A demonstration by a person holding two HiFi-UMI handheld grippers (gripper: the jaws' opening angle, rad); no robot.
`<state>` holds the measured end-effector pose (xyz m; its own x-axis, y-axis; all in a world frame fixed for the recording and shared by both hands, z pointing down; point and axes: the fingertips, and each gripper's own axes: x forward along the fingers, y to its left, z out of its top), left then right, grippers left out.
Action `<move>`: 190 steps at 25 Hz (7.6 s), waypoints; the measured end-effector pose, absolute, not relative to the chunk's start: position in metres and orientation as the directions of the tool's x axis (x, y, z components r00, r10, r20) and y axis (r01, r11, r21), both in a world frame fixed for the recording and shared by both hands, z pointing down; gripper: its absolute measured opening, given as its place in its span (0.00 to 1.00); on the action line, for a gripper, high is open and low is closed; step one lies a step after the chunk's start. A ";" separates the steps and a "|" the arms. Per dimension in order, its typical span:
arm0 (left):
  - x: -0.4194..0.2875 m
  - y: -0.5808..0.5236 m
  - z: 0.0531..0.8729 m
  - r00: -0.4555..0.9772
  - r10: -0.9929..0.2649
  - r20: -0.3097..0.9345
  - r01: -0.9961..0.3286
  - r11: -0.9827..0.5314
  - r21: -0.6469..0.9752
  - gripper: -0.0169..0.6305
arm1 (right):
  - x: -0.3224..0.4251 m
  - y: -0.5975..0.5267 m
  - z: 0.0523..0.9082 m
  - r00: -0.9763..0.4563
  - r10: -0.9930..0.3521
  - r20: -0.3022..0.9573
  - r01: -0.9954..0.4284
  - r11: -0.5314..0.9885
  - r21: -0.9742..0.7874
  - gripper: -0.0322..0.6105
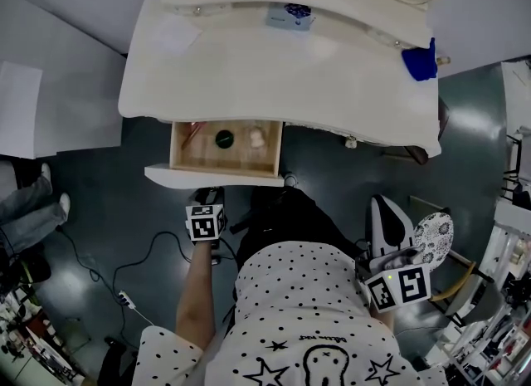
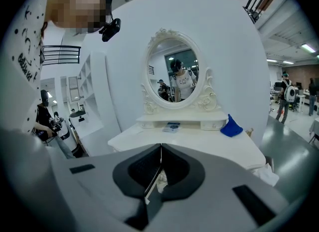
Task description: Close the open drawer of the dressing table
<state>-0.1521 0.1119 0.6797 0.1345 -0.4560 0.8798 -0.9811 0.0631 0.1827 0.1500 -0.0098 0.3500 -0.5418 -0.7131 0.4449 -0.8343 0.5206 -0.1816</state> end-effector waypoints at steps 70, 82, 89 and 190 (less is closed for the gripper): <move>-0.179 -0.037 0.680 0.130 -0.539 0.832 -0.990 -0.023 0.140 0.24 | 0.151 -0.011 0.345 -0.378 -0.815 0.439 -0.924 0.361 -0.127 0.06; -0.182 -0.056 0.679 0.125 -0.557 0.821 -0.990 -0.016 0.140 0.24 | 0.148 -0.013 0.346 -0.380 -0.810 0.447 -0.923 0.363 -0.127 0.06; -0.184 -0.068 0.678 0.124 -0.563 0.817 -0.990 -0.018 0.138 0.24 | 0.148 -0.014 0.345 -0.372 -0.813 0.447 -0.926 0.355 -0.125 0.06; -0.086 0.023 0.304 0.203 -0.957 0.205 -0.966 -0.161 0.204 0.04 | 0.104 -0.006 0.311 -0.611 -0.748 0.260 -0.792 0.583 -0.184 0.06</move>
